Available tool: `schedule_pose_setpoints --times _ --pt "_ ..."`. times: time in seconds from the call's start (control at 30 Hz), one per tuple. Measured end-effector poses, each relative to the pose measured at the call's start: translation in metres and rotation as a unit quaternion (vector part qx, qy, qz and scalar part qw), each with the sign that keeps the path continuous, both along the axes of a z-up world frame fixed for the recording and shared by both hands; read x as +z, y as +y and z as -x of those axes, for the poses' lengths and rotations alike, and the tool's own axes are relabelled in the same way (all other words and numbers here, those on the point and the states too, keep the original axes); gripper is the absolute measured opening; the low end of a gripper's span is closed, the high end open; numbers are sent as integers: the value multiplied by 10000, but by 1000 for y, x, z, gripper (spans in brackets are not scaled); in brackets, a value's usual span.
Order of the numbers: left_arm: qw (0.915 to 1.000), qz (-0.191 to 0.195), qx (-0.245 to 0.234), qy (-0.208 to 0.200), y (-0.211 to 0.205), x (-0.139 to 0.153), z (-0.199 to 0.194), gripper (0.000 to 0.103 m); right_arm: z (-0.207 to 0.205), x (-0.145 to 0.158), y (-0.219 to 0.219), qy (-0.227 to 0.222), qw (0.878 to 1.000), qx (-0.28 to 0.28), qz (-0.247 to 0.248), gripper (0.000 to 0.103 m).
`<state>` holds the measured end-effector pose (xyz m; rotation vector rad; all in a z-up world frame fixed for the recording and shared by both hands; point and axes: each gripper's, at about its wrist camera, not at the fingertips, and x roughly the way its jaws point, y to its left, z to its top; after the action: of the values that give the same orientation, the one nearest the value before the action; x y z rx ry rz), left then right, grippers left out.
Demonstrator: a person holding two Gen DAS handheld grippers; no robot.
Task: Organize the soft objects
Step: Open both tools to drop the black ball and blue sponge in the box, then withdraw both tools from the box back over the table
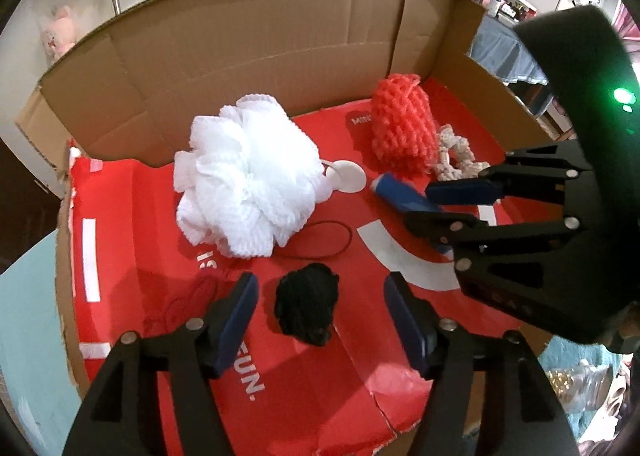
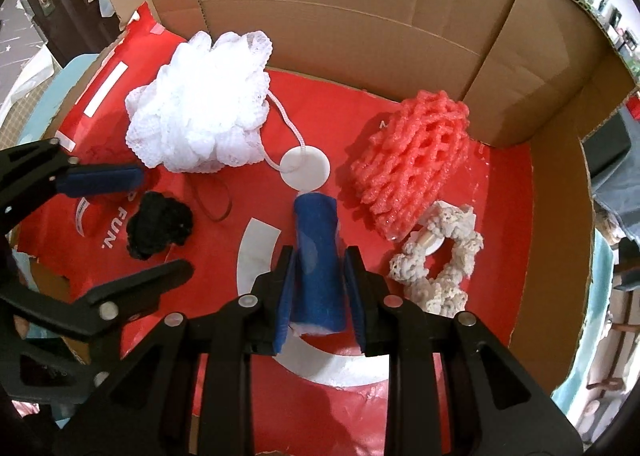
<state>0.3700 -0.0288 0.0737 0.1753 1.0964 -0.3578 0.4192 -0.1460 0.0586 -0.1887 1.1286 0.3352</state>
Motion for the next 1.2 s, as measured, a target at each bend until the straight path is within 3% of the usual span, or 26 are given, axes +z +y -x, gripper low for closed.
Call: schedule_pose_setpoints --times 0.07,0.1,0.13,0.23,0.37,0.53,0.67,0.8,1.03,1.2 --pt "10000 -11 33 -35 3 4 7 69 4 1 -1 -68 10000 -66 28 50" --pt "10000 -13 48 -54 4 4 10 69 6 4 -2 -186 9998 -86 31 68" --pt "9999 -8 67 -77 6 7 14 69 10 8 -2 -306 9995 -89 63 71" --pt "9997 53 127 -182 13 18 27 71 18 17 -4 -389 9991 -156 39 71" --pt "9983 199 216 -495 22 40 52 84 41 38 -11 -587 9979 -267 -35 71" --pt "9927 653 365 -945 31 77 94 98 88 77 -26 -1004 9933 -481 -312 73" --pt "9860 871 462 -1345 28 101 128 102 132 115 -34 -1441 9867 -579 -480 77" --pt "9760 1053 523 -1835 22 122 166 103 184 142 -51 -1943 9760 -651 -744 85" --pt "9568 1489 586 -2426 25 141 227 103 271 169 -68 -2840 9527 -791 -743 86" --pt "9412 1457 659 -2975 18 150 271 103 331 175 -68 -3459 9322 -794 -713 93"
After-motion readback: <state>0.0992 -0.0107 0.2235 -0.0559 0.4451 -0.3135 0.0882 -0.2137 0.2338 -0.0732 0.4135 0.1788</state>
